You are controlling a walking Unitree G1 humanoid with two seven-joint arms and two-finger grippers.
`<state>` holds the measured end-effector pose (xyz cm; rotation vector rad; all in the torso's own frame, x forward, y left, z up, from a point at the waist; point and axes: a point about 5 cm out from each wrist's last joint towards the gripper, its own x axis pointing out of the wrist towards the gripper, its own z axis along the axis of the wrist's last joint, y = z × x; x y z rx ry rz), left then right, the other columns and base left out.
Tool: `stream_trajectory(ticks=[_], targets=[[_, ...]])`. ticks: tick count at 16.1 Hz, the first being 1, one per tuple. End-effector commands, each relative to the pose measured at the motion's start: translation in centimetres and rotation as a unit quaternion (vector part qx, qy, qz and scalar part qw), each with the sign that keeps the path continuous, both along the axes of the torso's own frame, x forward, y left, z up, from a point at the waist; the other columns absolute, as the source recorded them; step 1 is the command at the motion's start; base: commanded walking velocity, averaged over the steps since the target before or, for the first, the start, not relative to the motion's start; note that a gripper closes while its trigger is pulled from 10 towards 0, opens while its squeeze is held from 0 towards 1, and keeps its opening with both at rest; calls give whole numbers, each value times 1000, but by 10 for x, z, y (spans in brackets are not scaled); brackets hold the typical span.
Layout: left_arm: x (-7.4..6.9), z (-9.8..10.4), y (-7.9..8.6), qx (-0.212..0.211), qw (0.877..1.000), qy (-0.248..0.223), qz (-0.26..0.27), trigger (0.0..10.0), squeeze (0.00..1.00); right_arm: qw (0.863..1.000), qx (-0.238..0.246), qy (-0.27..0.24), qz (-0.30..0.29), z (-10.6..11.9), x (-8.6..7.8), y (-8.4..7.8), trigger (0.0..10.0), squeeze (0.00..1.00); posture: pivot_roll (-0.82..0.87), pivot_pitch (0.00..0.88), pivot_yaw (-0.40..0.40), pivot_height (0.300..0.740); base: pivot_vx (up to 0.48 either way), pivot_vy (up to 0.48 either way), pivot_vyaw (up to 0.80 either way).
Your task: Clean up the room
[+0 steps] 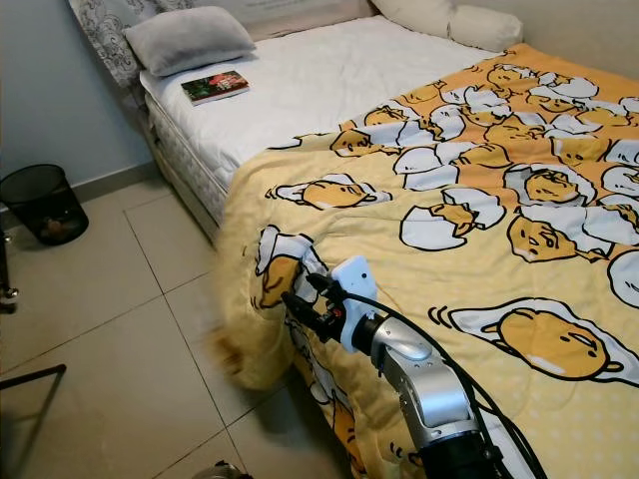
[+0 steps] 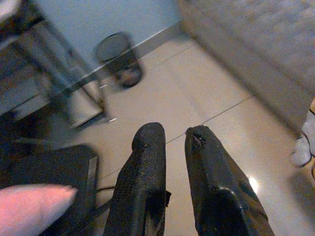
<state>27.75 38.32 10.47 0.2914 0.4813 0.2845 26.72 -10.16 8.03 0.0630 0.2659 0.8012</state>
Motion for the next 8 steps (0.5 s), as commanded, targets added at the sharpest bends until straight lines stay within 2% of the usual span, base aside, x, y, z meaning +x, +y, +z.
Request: stream_trajectory(ticks=[1, 2, 3, 4, 5, 6, 8], targets=[[10, 5, -14, -19, 998, -25, -49, 10000, 0, 1000, -2, 1, -19, 0, 3, -2, 10000, 0, -8, 0, 40, 740, 0, 0, 0], [17, 0, -44, -44, 989, -40, -133, 10000, 0, 997, -1, 6, -72, -4, 5, -8, 10000, 0, -13, 0, 43, 740, 0, 0, 0], [18, -1, -52, -46, 987, -43, -150, 10000, 0, 996, 0, 6, -88, -5, 6, -9, 10000, 0, -13, 0, 43, 740, 0, 0, 0], [21, -3, -75, -52, 977, -53, -199, 10000, 0, 992, 0, 2, -129, -6, 7, -14, 10000, 0, -18, 0, 47, 740, 0, 0, 0], [22, -3, -89, -60, 971, -63, -224, 10000, 0, 988, 0, -2, -155, -7, 7, -16, 10000, 0, -21, 0, 51, 740, 0, 0, 0], [25, -2, -120, -79, 957, -90, -264, 10000, 0, 976, 15, -10, -216, -6, 8, -23, 10000, 0, -27, 0, 58, 740, 0, 0, 0], [23, -3, -164, -110, 938, -113, -310, 10000, 0, 960, 23, -8, -280, -7, 8, -30, 10000, 0, -34, 0, 64, 740, 0, 0, 0]])
